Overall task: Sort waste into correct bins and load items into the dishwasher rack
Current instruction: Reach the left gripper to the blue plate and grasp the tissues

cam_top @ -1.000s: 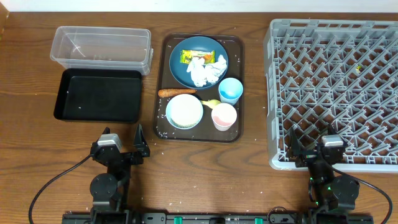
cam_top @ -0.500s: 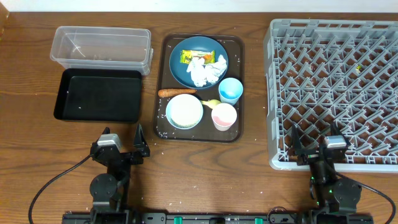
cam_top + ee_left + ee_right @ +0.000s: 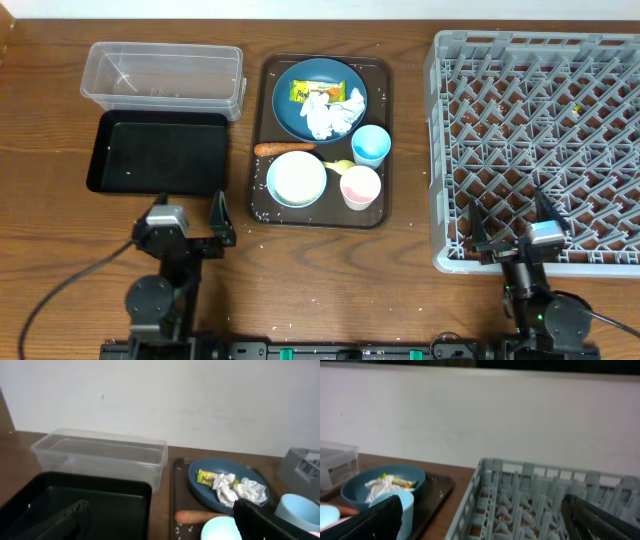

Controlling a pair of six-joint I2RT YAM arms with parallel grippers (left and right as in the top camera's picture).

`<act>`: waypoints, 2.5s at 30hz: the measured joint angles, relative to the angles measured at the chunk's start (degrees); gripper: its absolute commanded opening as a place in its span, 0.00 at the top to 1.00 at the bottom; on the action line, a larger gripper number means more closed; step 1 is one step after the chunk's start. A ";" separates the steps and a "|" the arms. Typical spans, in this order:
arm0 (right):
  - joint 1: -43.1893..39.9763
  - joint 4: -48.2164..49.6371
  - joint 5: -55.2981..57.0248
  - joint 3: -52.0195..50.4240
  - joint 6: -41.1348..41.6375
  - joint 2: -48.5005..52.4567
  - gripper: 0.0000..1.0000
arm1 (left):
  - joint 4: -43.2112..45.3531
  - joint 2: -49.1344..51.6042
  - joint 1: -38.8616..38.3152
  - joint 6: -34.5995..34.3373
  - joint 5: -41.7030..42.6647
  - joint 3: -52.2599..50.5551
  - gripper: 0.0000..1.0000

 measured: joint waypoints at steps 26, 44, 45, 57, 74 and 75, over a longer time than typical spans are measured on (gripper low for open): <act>0.00 -38.32 -9.68 49.24 -0.57 44.78 0.01 | -60.24 90.86 -8.66 5.90 7.78 97.42 0.07; 0.00 -44.44 -12.33 49.31 1.03 45.03 0.01 | -48.83 115.58 -17.20 10.05 5.81 105.11 0.07; 0.00 -44.46 -12.33 49.31 1.05 45.03 0.01 | -48.52 116.76 -17.42 10.16 5.70 105.11 0.07; 0.00 -45.64 -12.11 49.31 1.05 45.03 0.01 | -48.22 125.83 -18.69 10.23 4.48 105.11 0.07; 0.00 -45.66 -12.09 49.31 1.07 45.03 0.01 | -45.90 129.70 -20.85 10.78 1.68 105.37 0.81; 0.00 -45.66 -12.09 49.31 1.07 45.03 0.01 | -45.88 129.72 -20.85 10.71 1.62 105.37 0.89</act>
